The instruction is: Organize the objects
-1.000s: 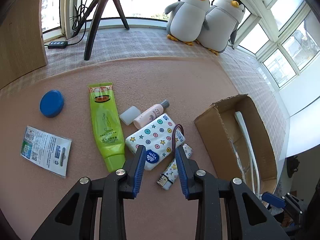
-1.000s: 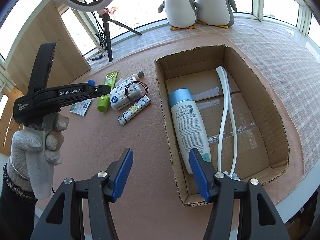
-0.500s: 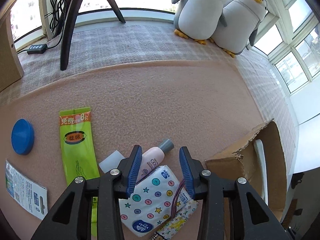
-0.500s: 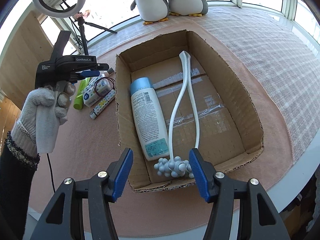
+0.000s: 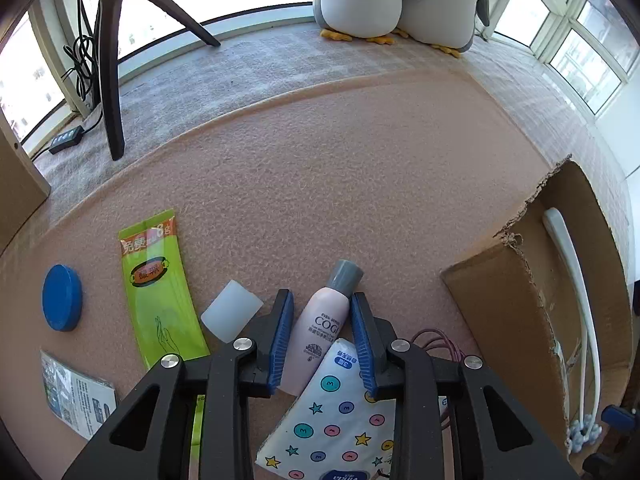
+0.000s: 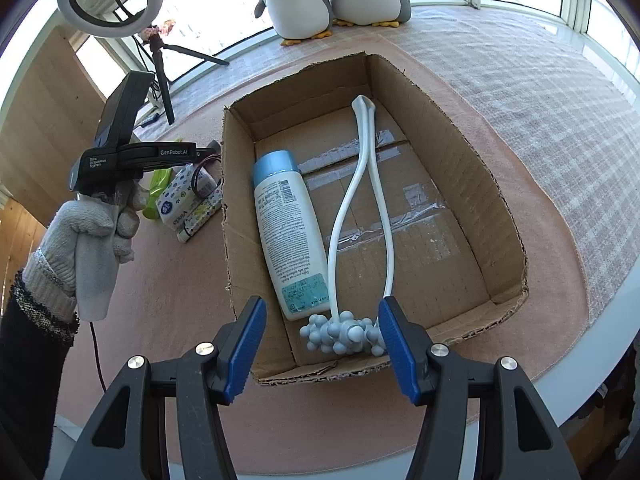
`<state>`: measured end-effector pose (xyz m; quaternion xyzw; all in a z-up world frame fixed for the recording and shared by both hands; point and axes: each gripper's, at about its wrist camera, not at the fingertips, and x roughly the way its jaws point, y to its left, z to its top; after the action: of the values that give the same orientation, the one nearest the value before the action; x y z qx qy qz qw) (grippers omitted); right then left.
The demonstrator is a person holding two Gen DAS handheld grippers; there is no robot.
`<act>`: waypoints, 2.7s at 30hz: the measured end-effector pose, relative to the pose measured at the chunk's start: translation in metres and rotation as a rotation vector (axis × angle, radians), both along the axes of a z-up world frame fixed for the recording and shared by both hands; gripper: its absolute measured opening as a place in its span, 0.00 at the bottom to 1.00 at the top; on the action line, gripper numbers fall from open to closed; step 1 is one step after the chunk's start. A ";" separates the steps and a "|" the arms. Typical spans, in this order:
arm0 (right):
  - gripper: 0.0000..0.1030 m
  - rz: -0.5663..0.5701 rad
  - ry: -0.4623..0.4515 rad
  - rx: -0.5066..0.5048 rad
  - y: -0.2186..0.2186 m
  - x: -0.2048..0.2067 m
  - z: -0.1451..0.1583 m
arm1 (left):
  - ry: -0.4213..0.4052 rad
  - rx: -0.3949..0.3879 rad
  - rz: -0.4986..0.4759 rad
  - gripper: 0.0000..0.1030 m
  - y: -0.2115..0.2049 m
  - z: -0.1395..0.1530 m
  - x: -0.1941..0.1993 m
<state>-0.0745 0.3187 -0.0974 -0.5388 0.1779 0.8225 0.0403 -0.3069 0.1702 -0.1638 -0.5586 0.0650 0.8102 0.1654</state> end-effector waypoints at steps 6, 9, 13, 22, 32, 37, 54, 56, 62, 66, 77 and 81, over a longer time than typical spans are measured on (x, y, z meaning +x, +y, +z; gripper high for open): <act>0.53 0.035 0.010 -0.006 -0.016 -0.004 0.004 | 0.047 -0.075 -0.094 0.30 0.000 0.001 0.041; 0.53 0.047 0.015 -0.006 -0.023 -0.006 0.006 | 0.061 -0.084 -0.115 0.30 -0.010 0.001 0.062; 0.53 0.064 0.021 -0.016 -0.032 -0.008 0.008 | 0.062 -0.072 -0.106 0.30 -0.029 0.003 0.087; 0.53 0.121 0.025 -0.034 -0.059 -0.014 0.009 | 0.075 -0.049 -0.018 0.31 -0.081 0.002 0.125; 0.58 0.105 0.045 -0.039 -0.067 -0.016 0.013 | 0.060 -0.006 0.072 0.31 -0.124 0.003 0.141; 0.58 0.086 0.088 -0.025 -0.069 -0.015 0.024 | 0.089 0.049 0.093 0.31 -0.129 0.021 0.147; 0.55 0.138 0.071 -0.100 -0.095 -0.041 0.011 | 0.102 0.031 -0.070 0.30 -0.051 0.016 0.105; 0.54 0.138 0.060 -0.107 -0.097 -0.046 0.006 | 0.090 0.035 -0.074 0.28 -0.051 0.012 0.102; 0.50 0.122 0.026 -0.123 -0.098 -0.058 -0.009 | 0.062 0.045 -0.080 0.22 -0.051 -0.002 0.106; 0.49 0.110 0.005 -0.128 -0.097 -0.065 -0.017 | 0.054 0.064 -0.051 0.22 -0.059 -0.002 0.109; 0.48 0.149 -0.020 -0.076 -0.119 -0.076 -0.024 | 0.078 0.022 -0.075 0.22 -0.076 -0.002 0.144; 0.44 0.151 -0.038 -0.037 -0.126 -0.075 -0.032 | 0.058 0.048 -0.056 0.22 -0.091 -0.001 0.148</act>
<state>-0.1494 0.1930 -0.1291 -0.5667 0.1511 0.8094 -0.0287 -0.1586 0.0794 -0.1651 -0.5287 0.0658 0.8224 0.1995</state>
